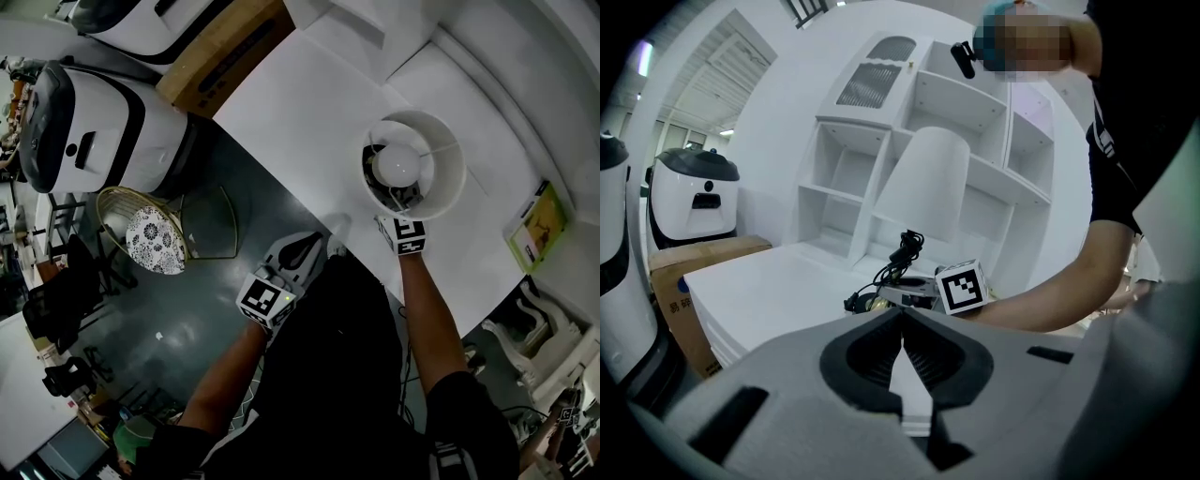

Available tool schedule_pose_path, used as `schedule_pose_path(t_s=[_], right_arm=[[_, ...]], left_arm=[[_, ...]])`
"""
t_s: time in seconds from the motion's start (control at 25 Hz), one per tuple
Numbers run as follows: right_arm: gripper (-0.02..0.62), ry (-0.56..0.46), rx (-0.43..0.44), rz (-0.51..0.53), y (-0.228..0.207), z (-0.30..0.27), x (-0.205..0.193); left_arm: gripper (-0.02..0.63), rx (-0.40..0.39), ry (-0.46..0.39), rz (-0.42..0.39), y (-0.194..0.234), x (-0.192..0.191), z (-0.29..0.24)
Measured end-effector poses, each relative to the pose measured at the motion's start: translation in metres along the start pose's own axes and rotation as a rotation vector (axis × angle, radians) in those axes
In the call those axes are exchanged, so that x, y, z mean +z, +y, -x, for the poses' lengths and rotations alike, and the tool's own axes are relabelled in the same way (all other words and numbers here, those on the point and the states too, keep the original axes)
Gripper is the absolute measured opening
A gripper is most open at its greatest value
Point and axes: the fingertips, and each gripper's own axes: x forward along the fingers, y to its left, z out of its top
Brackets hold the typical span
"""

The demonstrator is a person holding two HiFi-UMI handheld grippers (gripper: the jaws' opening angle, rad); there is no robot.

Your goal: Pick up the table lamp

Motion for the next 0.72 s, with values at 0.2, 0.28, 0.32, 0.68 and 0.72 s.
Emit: schedule_pose_path(t_s=[0.2, 0.28, 0.32, 0.68, 0.72], right_arm=[[0.121, 0.021, 0.008, -0.004, 0.002, 0.010, -0.009], [0.121, 0.029, 0.012, 0.000, 0.003, 0.013, -0.010], [0.121, 0.030, 0.014, 0.000, 0.003, 0.015, -0.007], [0.121, 0.018, 0.010, -0.021, 0.003, 0.036, 0.031], [0.121, 0.021, 0.010, -0.019, 0.003, 0.039, 0.034]], left_arm=[[0.020, 0.005, -0.008, 0.006, -0.002, 0.001, 0.000], [0.020, 0.006, -0.015, 0.006, -0.003, 0.003, -0.001], [0.020, 0.005, -0.018, 0.007, -0.004, 0.005, -0.001], [0.020, 0.005, -0.077, 0.017, 0.001, 0.028, -0.003], [0.020, 0.007, -0.083, 0.015, 0.002, 0.031, -0.003]])
